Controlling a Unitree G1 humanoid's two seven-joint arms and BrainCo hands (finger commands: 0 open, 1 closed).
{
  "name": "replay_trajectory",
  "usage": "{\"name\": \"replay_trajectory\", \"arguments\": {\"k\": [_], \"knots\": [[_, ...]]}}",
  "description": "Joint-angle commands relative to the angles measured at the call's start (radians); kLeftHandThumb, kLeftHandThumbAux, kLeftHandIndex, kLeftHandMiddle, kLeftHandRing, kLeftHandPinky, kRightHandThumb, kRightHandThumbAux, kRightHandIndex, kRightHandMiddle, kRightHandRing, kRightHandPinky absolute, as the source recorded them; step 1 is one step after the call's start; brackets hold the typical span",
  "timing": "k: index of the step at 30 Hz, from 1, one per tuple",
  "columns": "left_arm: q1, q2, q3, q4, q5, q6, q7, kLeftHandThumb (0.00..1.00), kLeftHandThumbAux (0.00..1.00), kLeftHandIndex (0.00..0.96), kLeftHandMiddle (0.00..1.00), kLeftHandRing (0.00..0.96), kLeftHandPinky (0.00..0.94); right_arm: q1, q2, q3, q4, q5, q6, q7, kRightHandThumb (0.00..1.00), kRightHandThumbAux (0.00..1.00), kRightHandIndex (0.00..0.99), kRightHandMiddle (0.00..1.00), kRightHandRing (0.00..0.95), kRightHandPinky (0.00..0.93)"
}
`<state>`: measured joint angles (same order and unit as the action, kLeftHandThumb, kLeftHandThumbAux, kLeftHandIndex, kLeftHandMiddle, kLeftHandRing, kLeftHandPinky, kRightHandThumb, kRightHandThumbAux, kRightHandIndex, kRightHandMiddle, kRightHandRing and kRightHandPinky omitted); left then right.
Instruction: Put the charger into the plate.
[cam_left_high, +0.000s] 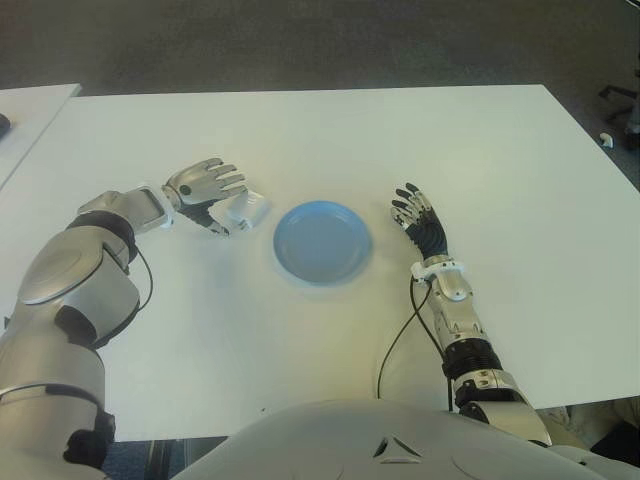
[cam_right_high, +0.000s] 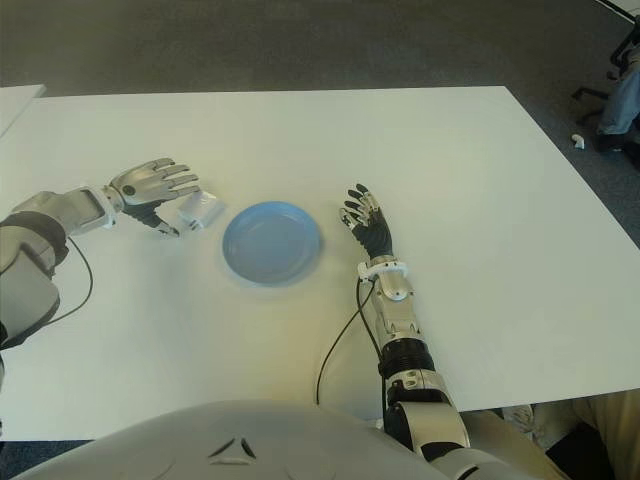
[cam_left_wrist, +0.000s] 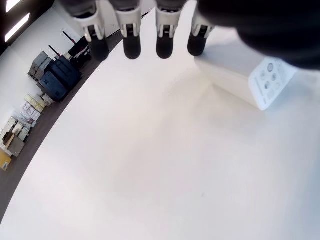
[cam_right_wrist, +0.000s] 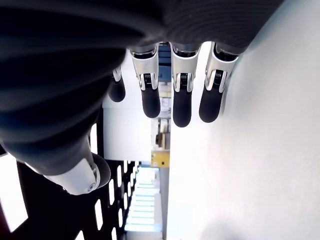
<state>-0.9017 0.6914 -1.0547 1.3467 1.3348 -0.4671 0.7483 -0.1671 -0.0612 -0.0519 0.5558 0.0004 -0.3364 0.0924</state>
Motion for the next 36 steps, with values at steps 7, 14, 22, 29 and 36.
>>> {"name": "replay_trajectory", "arguments": {"k": [7, 14, 22, 29, 36], "knots": [[0.011, -0.031, -0.014, 0.007, -0.020, -0.007, -0.014, 0.508, 0.179, 0.000, 0.000, 0.000, 0.017, 0.039, -0.001, 0.008, 0.028, 0.000, 0.032, 0.008, 0.000, 0.666, 0.034, 0.163, 0.185, 0.205], [0.008, -0.031, -0.008, 0.000, -0.042, -0.014, -0.002, 0.514, 0.187, 0.000, 0.000, 0.000, 0.035, 0.037, -0.004, 0.008, 0.032, 0.006, 0.031, 0.022, 0.002, 0.657, 0.037, 0.164, 0.186, 0.200], [0.011, -0.027, -0.005, -0.009, -0.061, -0.025, 0.024, 0.515, 0.197, 0.000, 0.000, 0.000, 0.052, 0.034, -0.003, 0.006, 0.037, 0.008, 0.029, 0.026, 0.008, 0.648, 0.039, 0.164, 0.186, 0.201], [0.007, -0.017, -0.003, -0.020, -0.062, -0.042, 0.050, 0.514, 0.204, 0.000, 0.001, 0.001, 0.051, 0.033, -0.005, 0.005, 0.040, 0.007, 0.028, 0.024, 0.008, 0.649, 0.039, 0.165, 0.186, 0.202], [-0.012, 0.003, 0.017, -0.044, -0.074, -0.079, 0.084, 0.521, 0.196, 0.000, 0.000, 0.000, 0.044, 0.027, -0.006, 0.005, 0.052, 0.002, 0.031, 0.016, 0.002, 0.650, 0.028, 0.162, 0.181, 0.195]]}}
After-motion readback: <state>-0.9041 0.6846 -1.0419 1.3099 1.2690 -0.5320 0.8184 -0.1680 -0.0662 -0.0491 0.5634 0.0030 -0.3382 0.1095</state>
